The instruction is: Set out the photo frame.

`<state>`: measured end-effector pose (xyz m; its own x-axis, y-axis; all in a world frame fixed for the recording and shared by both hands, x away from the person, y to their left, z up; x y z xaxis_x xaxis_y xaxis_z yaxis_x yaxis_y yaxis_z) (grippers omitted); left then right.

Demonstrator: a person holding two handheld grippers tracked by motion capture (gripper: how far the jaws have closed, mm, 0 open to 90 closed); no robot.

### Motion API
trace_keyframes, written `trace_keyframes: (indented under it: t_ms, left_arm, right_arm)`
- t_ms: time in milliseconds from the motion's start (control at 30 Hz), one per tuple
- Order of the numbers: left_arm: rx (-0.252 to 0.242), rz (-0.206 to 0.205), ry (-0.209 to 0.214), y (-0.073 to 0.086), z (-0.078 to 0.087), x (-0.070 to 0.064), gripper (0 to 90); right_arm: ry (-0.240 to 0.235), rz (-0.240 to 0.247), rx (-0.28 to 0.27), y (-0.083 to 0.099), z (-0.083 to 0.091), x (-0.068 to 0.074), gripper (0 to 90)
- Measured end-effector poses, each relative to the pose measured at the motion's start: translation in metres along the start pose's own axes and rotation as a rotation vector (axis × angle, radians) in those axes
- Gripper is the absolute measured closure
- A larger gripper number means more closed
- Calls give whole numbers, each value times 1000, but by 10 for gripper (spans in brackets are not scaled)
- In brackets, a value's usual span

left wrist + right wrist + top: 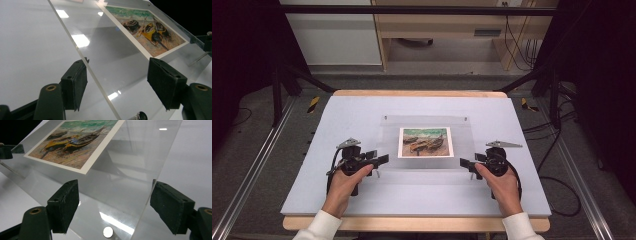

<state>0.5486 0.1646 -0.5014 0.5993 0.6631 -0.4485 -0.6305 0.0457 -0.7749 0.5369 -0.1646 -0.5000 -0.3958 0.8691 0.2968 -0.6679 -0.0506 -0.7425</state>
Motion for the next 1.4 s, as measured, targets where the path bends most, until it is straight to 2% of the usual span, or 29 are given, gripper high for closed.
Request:
trace_keyframes:
  t_ms: [167, 367, 533, 633, 1400]
  left_arm:
    - [3, -6, -1, 1, 4, -2, 345]
    - [4, -40, -16, 2, 9, -7, 363]
    - [1, -51, -22, 3, 12, -10, 382]
    - [0, -64, -26, 4, 15, -12, 397]
    - [1, -116, -51, 10, 27, -22, 466]
  right_arm:
    - [10, 28, -4, 1, 2, 2, 239]
    - [31, 63, -10, 3, 8, 5, 247]
    - [42, 82, -14, 5, 12, 7, 252]
    - [56, 112, -24, 6, 15, 8, 265]
    - [103, 180, -45, 16, 30, 15, 338]
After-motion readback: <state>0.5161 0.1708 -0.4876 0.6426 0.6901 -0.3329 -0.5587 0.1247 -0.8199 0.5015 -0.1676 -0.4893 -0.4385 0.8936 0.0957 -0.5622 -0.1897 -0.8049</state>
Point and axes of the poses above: each handheld gripper's, and its own axes: z roughly backward along the jaws, y roughly out of its underside, x roughly to its left, the point moved 9 cm from there along -z, roughly forward along the jaws, and after that the axes turned 6 degrees about y, right-handed, at the moved point
